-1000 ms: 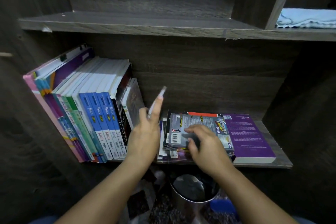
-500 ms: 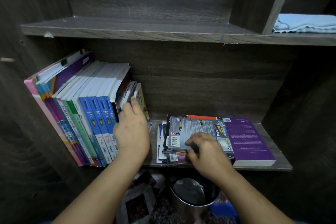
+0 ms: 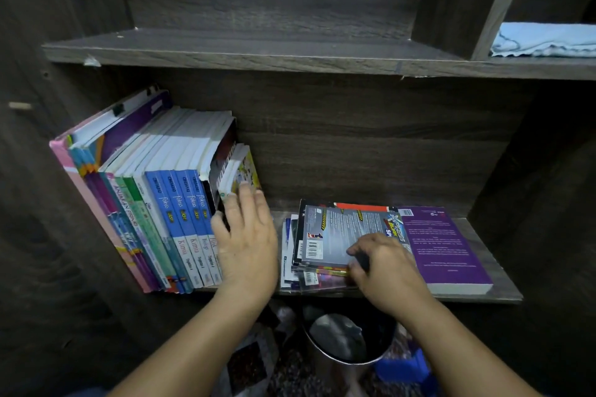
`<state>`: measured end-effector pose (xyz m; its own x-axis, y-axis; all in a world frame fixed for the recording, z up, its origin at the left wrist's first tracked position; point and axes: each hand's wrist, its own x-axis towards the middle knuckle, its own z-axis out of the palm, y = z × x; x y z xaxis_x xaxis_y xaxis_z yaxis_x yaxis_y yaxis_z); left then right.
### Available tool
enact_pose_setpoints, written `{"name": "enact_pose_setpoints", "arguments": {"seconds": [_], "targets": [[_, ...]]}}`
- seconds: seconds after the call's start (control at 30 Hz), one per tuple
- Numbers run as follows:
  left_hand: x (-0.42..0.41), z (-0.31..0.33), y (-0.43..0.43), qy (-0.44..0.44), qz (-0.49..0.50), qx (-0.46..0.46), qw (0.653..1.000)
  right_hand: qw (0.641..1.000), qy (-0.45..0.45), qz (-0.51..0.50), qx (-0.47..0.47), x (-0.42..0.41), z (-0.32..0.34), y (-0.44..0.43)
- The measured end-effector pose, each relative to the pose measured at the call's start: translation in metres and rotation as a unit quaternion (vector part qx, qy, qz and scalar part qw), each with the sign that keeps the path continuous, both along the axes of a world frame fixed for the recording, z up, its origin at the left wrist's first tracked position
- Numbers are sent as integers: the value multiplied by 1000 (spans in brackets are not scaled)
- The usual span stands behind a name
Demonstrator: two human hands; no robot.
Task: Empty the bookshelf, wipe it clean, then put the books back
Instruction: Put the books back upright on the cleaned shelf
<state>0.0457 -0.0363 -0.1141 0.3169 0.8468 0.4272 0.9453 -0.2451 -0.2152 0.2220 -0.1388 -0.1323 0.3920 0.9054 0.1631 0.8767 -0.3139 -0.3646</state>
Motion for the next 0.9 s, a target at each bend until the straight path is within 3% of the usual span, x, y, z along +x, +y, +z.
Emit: {"name": "enact_pose_setpoints", "arguments": {"seconds": [0.2, 0.43, 0.7, 0.9], "targets": [[10, -19, -5, -6, -209, -120, 971, 996, -19, -63, -64, 11, 10, -2], [19, -29, -12, -103, -268, -313, 905, 971, 36, -191, -140, 16, 17, -4], [23, -27, -4, -98, -263, -254, 926, 957, 101, -250, -109, 12, 15, 2], [26, -27, -9, -48, -235, -187, 953, 946, 227, -218, 80, 7, 12, 2]]}}
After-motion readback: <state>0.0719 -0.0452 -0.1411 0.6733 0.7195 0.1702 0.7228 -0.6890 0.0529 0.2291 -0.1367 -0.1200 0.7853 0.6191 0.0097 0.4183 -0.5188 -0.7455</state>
